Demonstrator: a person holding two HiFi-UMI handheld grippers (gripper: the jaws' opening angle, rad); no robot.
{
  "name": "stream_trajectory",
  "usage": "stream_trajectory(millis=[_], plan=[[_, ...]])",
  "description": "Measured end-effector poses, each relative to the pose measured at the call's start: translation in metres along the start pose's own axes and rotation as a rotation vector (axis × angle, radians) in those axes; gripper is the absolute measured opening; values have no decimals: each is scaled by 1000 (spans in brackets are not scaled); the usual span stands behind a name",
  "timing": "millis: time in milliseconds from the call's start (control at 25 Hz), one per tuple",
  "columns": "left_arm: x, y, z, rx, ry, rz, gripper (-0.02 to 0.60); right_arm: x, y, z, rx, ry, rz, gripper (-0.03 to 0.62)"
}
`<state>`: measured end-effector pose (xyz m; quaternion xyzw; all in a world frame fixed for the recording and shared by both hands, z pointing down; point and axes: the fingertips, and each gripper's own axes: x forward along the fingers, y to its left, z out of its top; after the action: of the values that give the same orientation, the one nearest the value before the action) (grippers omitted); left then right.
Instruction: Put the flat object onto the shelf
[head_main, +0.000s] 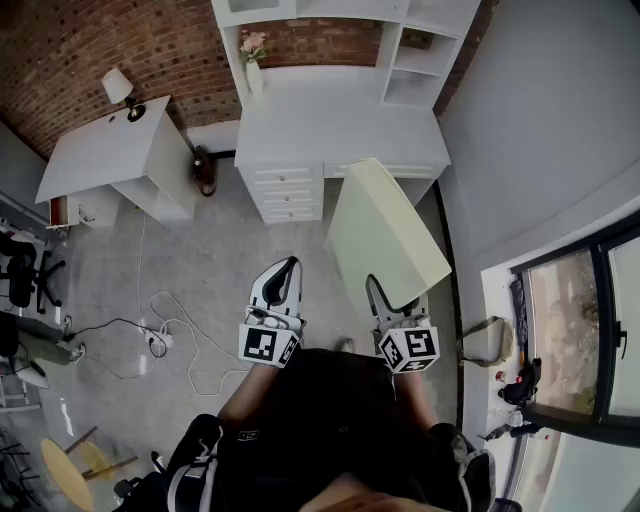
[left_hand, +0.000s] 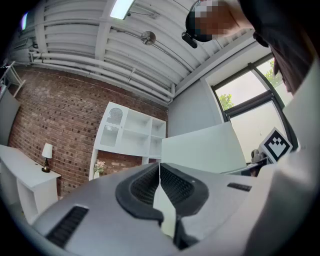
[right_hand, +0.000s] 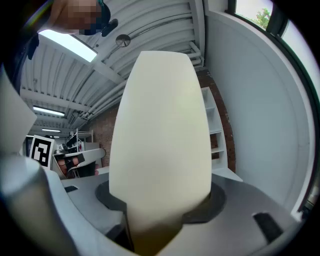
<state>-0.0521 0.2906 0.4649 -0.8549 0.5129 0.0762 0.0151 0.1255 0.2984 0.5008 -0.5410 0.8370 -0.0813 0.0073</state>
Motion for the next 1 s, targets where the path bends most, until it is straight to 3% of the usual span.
stream_trajectory(millis=[520, 1000], plan=[[12, -7, -2, -3, 5, -11, 15, -2, -12, 0, -3, 3, -14, 281], [31, -49, -11, 8, 20, -6, 15, -20, -53, -3, 33, -1, 13, 284]])
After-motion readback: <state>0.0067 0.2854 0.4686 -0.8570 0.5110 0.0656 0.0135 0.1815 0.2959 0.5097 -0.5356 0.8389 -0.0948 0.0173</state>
